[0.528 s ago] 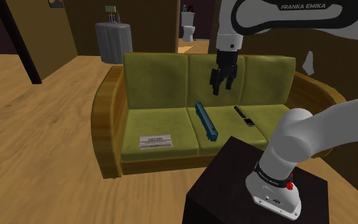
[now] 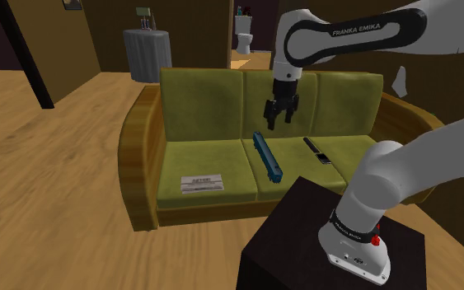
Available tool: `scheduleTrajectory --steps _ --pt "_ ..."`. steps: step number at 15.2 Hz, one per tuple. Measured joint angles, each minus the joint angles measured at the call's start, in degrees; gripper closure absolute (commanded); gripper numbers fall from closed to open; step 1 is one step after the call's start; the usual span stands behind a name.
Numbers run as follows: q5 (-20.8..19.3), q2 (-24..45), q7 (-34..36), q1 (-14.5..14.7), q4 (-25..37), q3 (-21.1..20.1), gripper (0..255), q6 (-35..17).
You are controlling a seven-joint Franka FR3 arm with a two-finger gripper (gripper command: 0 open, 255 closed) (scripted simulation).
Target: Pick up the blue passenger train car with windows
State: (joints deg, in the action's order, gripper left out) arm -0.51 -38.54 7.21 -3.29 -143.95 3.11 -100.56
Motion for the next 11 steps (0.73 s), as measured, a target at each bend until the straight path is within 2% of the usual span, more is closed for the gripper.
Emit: scheduleTrajectory --steps 7,11 --pt "-2.4 10.7 -1.5 -3.5 -2.1 4.3 0 -13.9" --pt "-2.5 19.0 -1.9 -4.7 -0.8 6.3 0 -21.5"
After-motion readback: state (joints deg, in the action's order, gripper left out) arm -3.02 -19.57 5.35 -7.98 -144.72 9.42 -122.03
